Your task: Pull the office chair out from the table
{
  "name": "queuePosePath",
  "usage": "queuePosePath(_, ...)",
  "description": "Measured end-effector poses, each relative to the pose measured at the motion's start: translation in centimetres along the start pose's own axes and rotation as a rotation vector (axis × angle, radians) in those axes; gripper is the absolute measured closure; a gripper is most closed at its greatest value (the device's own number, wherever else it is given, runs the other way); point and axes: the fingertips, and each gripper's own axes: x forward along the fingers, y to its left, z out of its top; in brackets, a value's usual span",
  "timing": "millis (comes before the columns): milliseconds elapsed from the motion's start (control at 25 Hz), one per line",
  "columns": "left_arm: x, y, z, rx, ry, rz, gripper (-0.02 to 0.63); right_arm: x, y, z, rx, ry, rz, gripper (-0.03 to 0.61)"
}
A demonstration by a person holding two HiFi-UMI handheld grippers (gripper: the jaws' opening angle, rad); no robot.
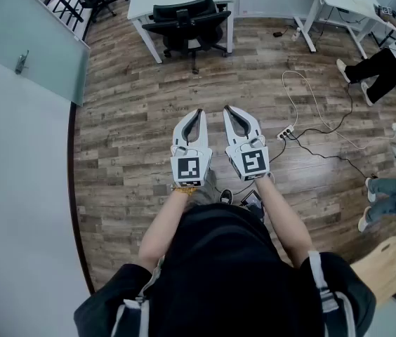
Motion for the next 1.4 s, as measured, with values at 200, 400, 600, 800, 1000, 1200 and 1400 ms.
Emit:
queuePosePath(200, 0.6, 0.8, -0.8, -0.013, 0.014, 0.003, 0.595, 1.1, 0.0, -0.9, 0.019, 0.028, 0.043, 0.572)
queuePosePath(400, 3.4, 2.6, -2.4, -0.035, 0.012, 0.003, 0.595, 4.1, -1.1, -2.4, -0.031, 0.069, 0.047, 0.572)
queuePosePath(600, 7.1, 5.1, -3.6, -0.059, 0.003, 0.002, 0.595, 8.1, -2.2, -3.4, -0.058, 0.097, 0.056, 0.572)
queuePosePath(800, 11.3, 7.9, -4.5, -0.064, 0.004, 0.002, 0.595, 12.0, -3.9, -4.6, -0.078, 0.13, 0.068, 0.572)
queuePosePath(1000, 14.4, 11.4, -5.5, -0.094, 0.018, 0.007, 0.595, 16.1, -4.8, -5.3, -0.087, 0.165, 0.063, 0.572)
queuePosePath(1200, 17.4, 14.3, -6.4, -0.105, 0.017, 0.028, 0.595, 19.2, -6.0, -5.9, -0.096, 0.192, 0.065, 0.572)
queuePosePath(1400, 19.3, 16.6, -6.7, -0.096, 0.005, 0.023, 0.595, 22.0, -7.0, -7.1, -0.121, 0.225, 0.064, 0.572)
